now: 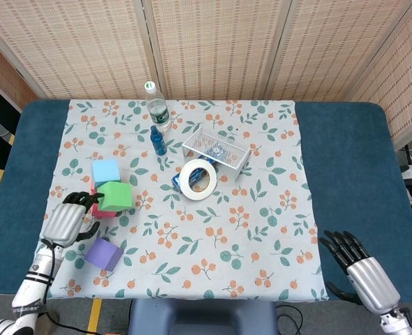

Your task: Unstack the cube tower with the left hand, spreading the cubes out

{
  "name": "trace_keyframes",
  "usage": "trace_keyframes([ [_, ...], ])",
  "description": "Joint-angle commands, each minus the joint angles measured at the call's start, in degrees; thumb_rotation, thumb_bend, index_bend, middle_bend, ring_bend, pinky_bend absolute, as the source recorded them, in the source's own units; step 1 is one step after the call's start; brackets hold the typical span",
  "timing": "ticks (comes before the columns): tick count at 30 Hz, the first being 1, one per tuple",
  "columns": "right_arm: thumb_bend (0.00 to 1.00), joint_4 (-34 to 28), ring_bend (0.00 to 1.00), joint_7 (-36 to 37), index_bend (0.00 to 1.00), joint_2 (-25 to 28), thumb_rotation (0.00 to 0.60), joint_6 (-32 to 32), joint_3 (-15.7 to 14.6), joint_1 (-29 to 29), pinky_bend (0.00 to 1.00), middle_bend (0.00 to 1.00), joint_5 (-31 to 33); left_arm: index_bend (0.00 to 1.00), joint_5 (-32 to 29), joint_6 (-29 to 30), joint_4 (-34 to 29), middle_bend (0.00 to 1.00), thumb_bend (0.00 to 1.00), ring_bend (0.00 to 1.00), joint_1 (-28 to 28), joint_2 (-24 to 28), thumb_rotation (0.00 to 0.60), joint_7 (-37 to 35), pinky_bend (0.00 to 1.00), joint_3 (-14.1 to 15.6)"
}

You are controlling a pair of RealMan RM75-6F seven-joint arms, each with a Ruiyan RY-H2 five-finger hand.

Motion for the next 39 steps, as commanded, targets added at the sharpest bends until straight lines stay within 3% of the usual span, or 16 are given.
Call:
trace_keyframes([
  [1,0.17,0.01,0.00,0.07,0.00,0.04,0.600,0.06,0.02,-0.02,0.00,0.00,0.03,0.21,1.04,0.22,-0.95,0.30,0.40,0.18,-1.34,-1.59,0.600,1.97,0.19,-0.24],
  [9,0.17,0.00,0.00,0.34,0.00,0.17,0.600,-0.22,0.09,0.11,0.00,0.00,0.32,0.19,2.90,-0.32,-0.74,0.29,0.39,0.17,-3.31,-4.76,0.600,4.18,0.19,0.22],
  [15,0.17,-0.01,0.00,0.40,0.00,0.17,0.600,-0.63,0.07,0.22,0.00,0.00,0.50,0.01,8.96,0.83,2.83,0.05,0.37,0.00,-4.38,-5.90,0.600,-0.67,0.11,0.92],
  [20,0.17,-0.04,0.00,0.31,0.00,0.13,0.600,-0.92,-0.02,0.30,0.00,0.00,0.48,0.00,8.48,-0.84,4.24,0.00,0.36,0.00,-5.70,-6.20,0.600,-1.93,0.06,0.20],
  [28,0.17,-0.10,0.00,-0.34,0.00,0.06,0.600,-1.40,-0.28,0.41,0.00,0.00,0.23,0.00,-0.58,-8.53,14.61,0.00,0.35,0.00,-12.86,-9.29,0.600,-0.54,0.04,-6.80],
  [39,0.17,-0.17,0.00,-0.92,0.00,-0.12,0.600,-1.63,-0.09,0.38,0.00,0.00,0.69,0.00,-12.34,-16.19,18.26,0.00,0.35,0.00,-14.15,-5.43,0.600,-0.50,0.05,-7.80],
])
